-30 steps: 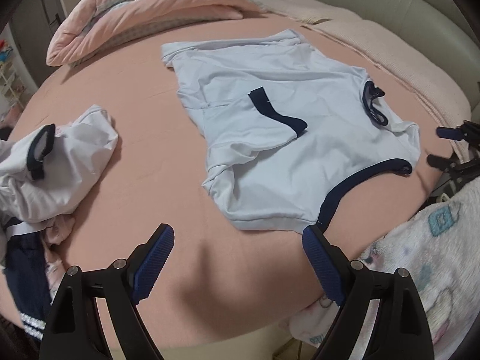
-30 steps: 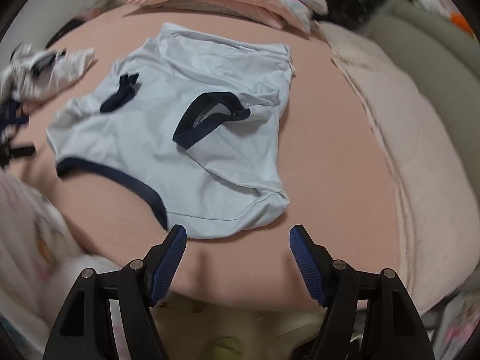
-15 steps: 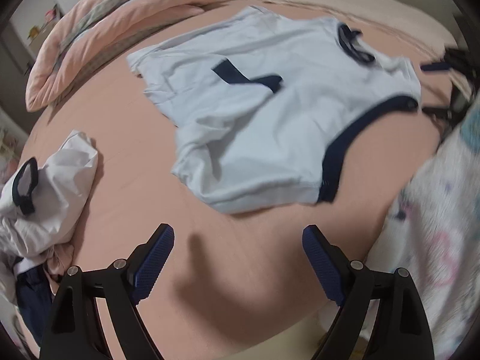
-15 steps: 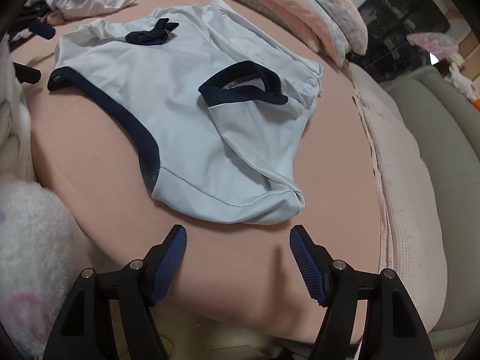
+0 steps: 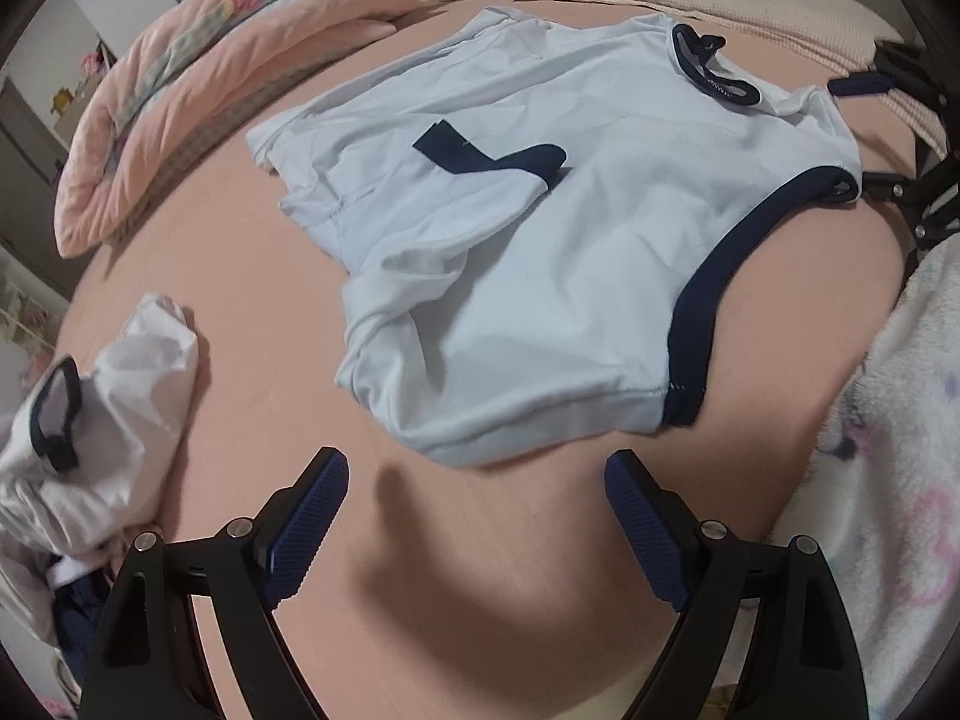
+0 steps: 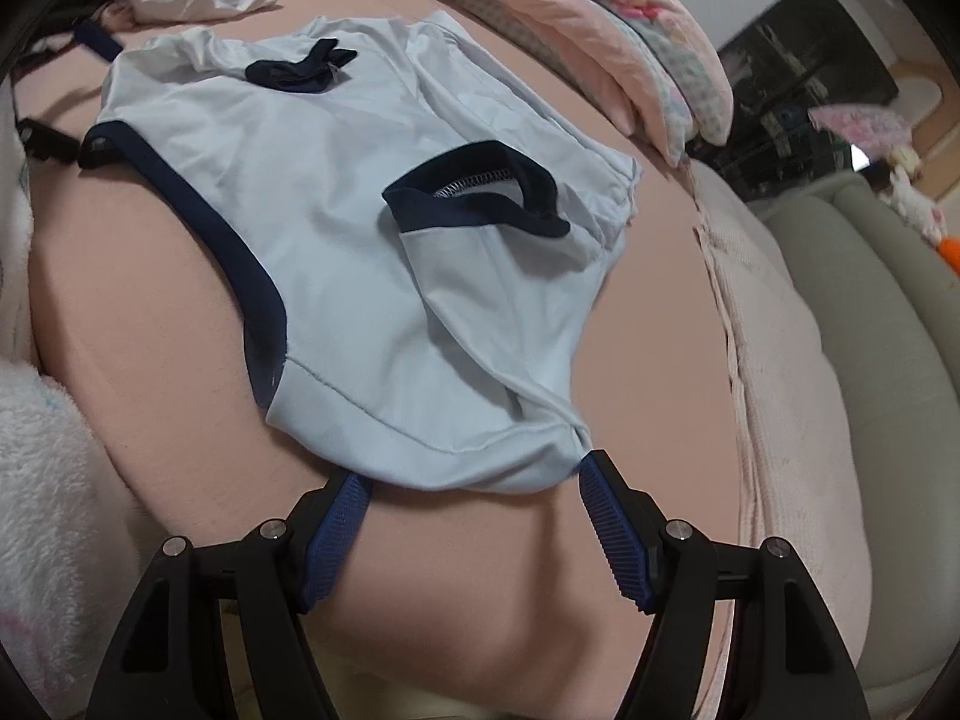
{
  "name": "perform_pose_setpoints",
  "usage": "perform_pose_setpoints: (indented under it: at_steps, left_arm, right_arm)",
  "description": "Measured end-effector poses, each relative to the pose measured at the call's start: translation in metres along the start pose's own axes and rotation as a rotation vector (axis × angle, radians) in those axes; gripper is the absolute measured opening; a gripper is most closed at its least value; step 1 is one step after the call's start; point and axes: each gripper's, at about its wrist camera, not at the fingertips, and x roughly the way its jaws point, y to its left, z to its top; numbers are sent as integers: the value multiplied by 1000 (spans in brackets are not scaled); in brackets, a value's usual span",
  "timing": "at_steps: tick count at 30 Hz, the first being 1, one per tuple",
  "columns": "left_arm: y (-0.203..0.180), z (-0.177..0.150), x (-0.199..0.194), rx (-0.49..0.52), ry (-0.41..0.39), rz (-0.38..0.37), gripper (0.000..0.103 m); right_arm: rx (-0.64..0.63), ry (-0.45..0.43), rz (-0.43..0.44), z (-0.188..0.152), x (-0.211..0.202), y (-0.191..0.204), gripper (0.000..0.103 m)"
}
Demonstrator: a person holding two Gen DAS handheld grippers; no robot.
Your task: Fold clothes
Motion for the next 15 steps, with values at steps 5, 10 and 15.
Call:
perform_pose_setpoints:
  at_steps: [5, 10, 15]
  left_arm:
    - [-10, 13, 3, 77, -38, 95, 88]
    - [-7, 24, 6, 70, -42, 106, 88]
    - [-2, 30, 11, 21, -29, 98, 88]
  right_arm:
    - [-19, -17, -36, 16, 7, -4, 71]
    - [-59, -30, -65, 30, 14, -4, 71]
    - [-65, -35, -53, 36, 18, -3, 71]
